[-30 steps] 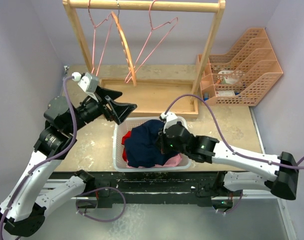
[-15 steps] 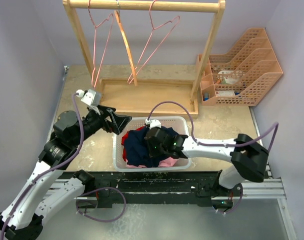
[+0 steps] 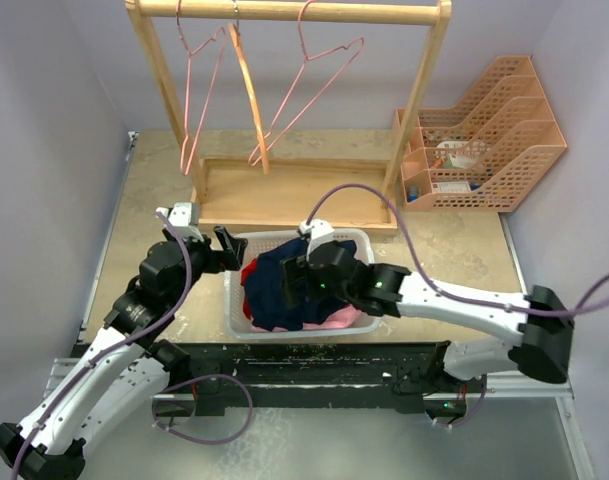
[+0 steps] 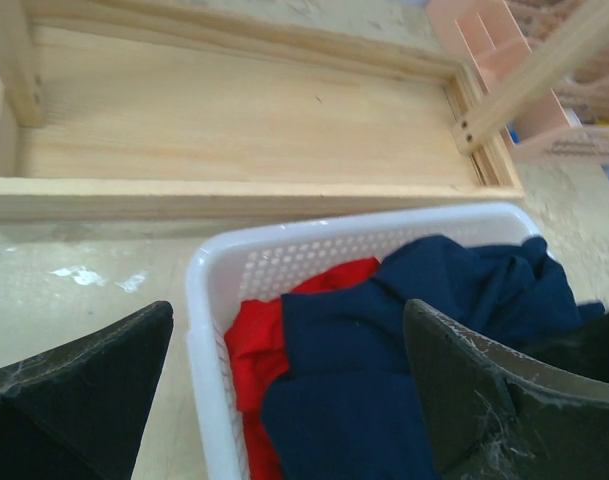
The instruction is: Remove the t-shirt from the hanger
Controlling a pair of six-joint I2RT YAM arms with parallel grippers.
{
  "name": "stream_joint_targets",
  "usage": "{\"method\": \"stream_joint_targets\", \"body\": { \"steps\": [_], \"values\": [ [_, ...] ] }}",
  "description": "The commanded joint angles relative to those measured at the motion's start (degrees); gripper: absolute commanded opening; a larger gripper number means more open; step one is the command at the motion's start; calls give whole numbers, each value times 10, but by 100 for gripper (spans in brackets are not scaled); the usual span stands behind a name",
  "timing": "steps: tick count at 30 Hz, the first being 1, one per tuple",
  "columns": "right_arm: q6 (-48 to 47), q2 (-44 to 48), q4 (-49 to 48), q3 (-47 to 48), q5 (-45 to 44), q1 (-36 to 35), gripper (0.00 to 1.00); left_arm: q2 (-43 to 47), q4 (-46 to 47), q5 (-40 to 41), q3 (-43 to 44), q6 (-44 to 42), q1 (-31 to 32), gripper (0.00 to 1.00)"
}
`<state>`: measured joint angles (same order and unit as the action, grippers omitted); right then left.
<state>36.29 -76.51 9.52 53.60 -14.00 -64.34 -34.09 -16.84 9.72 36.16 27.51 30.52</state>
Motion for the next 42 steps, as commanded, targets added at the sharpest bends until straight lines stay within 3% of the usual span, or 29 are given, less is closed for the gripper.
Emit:
{"method": "stream_joint_targets", "body": {
  "steps": [1,4,7,12,16,22,26,34,42],
  "values": [
    [-30,89,83,34,-85,5,100,-1,57,92,-7,14,1,99],
    [-46,153,96,29,-152,16,100,-11,69,103,-21,13,1,99],
    [-57,206,96,10,-161,87,100,-17,77,114,-32,6,2,99],
    [-79,293,51,-54,-63,299,100,-35,81,152,-28,-36,5,99],
    [-87,310,39,-70,-39,408,100,-66,132,183,-28,-107,5,99],
    [-88,268,-27,-95,103,625,100,-124,209,221,-50,-158,0,99],
    [-66,231,-48,-98,178,739,100,-144,214,230,-60,-138,-36,99],
    [-56,232,-16,-85,134,761,100,-186,264,37,-85,-57,-274,99],
    [-72,292,-28,-100,110,761,100,-166,304,52,-125,-106,-297,99]
  ]
}}
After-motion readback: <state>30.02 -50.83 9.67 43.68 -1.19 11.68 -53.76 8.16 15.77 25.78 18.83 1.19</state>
